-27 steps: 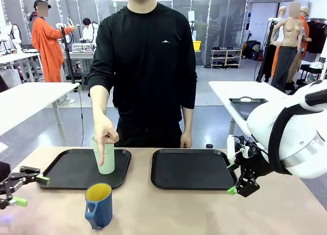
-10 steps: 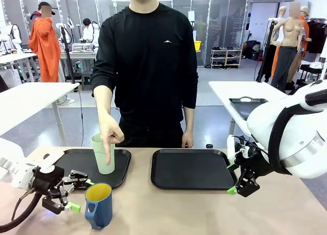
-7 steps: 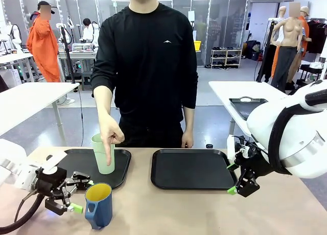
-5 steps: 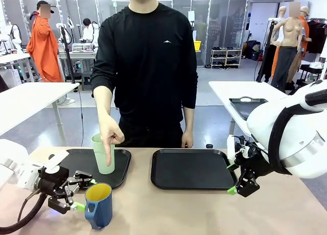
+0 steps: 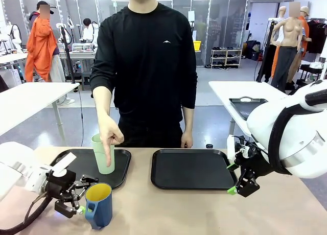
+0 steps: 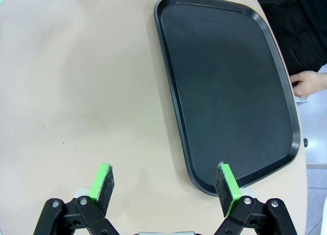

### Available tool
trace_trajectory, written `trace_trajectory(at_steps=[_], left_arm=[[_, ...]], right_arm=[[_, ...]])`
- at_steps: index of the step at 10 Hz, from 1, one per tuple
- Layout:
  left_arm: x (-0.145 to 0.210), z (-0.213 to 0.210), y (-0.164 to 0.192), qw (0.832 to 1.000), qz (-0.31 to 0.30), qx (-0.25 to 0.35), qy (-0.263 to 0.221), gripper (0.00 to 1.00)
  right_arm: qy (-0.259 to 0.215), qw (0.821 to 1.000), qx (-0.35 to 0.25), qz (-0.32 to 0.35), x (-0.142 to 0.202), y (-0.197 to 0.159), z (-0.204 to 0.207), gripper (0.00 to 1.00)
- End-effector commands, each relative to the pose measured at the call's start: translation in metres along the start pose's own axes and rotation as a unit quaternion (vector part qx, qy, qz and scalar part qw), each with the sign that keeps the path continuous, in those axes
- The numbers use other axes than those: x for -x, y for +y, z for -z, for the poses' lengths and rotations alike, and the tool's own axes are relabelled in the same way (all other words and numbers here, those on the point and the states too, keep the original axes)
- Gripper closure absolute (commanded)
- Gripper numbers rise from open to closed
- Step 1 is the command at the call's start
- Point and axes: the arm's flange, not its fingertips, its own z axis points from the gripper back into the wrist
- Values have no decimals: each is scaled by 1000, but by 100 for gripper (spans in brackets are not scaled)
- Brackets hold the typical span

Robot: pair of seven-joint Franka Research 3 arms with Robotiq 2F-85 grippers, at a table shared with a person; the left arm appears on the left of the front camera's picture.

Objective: Sort and store the cups by type.
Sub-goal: Pick up the Handle plastic cup and place it into the empty Flat Tray.

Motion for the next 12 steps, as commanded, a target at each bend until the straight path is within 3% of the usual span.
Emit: trace_trajectory(at_steps=[1,10,12], left_arm=[[18,12,0,1000,24,-4,-8,0],[25,37,7,999,17,37,-29,0],[27,34,6,998,20,40,-41,19]], right_arm=[[-1,1000,-1,-4,1,-1,0,0],[-1,1000,-1,-4,1,-1,0,0],[-1,1000,-1,-4,1,-1,0,0]])
